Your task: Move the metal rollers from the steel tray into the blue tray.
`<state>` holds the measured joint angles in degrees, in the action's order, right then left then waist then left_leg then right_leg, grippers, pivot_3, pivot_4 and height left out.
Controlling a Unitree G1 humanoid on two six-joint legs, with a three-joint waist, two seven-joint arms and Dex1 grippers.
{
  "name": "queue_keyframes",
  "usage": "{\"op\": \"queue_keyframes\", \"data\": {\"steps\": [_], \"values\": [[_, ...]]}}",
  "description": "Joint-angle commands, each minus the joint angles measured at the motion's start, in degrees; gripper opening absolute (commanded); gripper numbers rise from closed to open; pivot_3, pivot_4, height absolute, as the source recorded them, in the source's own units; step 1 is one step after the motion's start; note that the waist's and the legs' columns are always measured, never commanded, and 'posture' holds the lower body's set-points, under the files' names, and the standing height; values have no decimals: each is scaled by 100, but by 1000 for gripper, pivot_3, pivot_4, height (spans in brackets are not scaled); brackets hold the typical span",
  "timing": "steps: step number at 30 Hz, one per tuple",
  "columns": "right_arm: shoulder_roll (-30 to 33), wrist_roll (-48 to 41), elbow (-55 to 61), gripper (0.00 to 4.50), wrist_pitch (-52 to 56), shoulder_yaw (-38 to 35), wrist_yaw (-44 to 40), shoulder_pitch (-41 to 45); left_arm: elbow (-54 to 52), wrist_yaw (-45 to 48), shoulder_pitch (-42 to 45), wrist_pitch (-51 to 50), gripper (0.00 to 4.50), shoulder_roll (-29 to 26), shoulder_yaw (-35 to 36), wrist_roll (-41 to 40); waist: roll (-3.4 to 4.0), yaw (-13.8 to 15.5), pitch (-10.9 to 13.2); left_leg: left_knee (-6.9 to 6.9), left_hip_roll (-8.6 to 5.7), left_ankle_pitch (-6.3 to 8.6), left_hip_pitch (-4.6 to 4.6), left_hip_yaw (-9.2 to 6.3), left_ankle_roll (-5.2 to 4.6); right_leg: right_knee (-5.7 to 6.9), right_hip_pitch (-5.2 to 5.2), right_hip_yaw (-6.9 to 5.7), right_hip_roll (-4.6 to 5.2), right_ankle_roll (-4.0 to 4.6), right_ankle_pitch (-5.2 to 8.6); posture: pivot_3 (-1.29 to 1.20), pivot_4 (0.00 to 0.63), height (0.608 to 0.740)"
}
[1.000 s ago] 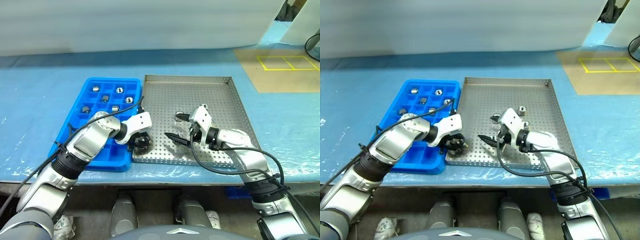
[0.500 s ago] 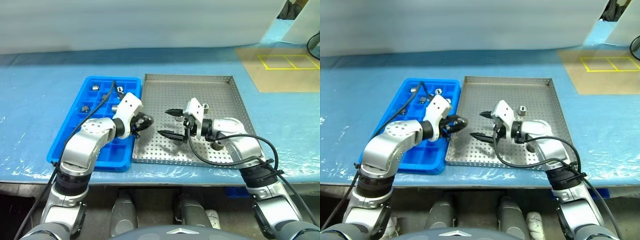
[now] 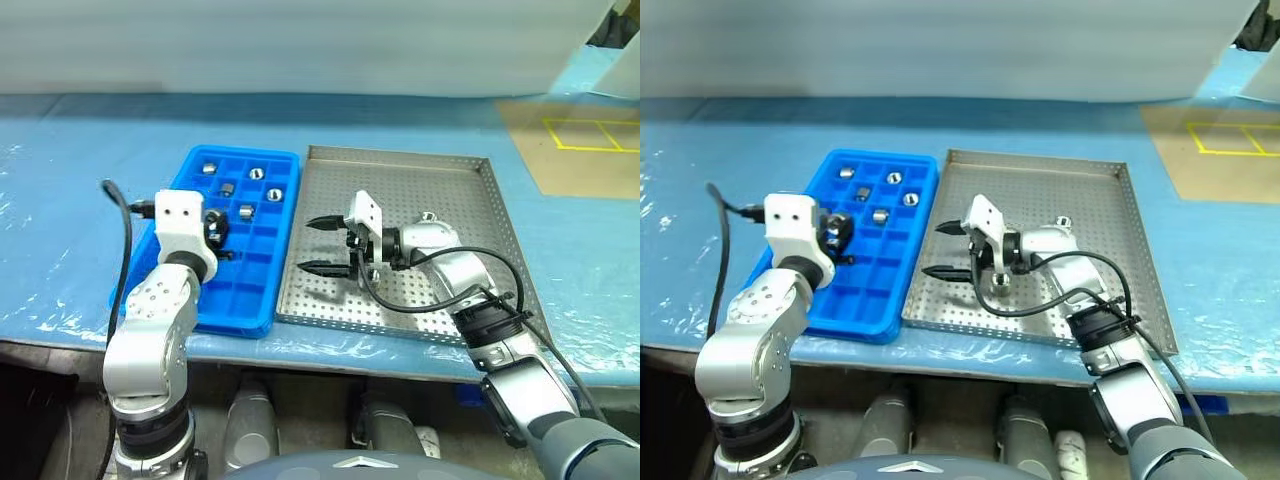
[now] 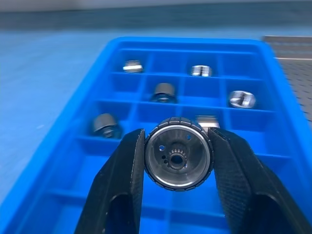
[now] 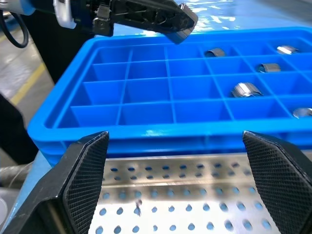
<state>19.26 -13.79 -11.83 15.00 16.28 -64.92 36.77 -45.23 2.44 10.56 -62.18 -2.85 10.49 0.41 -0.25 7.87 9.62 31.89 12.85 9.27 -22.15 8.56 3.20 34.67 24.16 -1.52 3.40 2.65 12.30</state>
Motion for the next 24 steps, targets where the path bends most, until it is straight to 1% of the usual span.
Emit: {"op": "queue_keyframes", "data": {"steps": [1,6,10,14,17,21,24], "values": [[-161,-6,-261,4500,-289,69,-267,287,-422,-318,-142,302,1660,150,296,94,-5,94,3,0,0,0,-1,0,0,0,1,0,0,0,0,406,150,740],[-293,56,-483,4500,-416,81,-411,418,-344,-413,-424,485,1660,296,478,10,-9,273,5,2,1,3,-14,-3,-5,-3,8,-2,0,0,0,420,150,740],[-297,97,-487,4500,-437,52,-431,392,-1,-381,-675,693,1660,135,476,65,-10,386,6,5,1,4,-16,-4,-5,-1,9,-2,0,0,0,413,150,740],[-262,85,-295,4500,-316,16,-362,272,794,-292,-484,1221,1660,-178,710,-7,-11,417,7,7,2,3,-12,-6,-4,3,8,-1,-2,-2,-1,398,150,740],[-230,73,-205,4500,-264,2,-337,224,1171,-206,-273,1496,1660,-369,702,-93,-11,412,7,8,2,3,-11,-7,-3,7,9,-1,-2,-2,-1,381,150,740],[-178,71,-56,4500,-172,-36,-259,145,1683,-93,-43,1712,1660,-498,622,-211,-11,396,7,10,0,3,-11,-7,-3,7,9,0,-1,-2,-1,347,150,740],[-135,69,32,4500,-126,-56,-188,93,1817,-77,-5,1708,1660,-473,534,-281,-11,387,7,9,1,3,-10,-6,-2,8,9,0,-2,-2,-1,329,150,740]]}}
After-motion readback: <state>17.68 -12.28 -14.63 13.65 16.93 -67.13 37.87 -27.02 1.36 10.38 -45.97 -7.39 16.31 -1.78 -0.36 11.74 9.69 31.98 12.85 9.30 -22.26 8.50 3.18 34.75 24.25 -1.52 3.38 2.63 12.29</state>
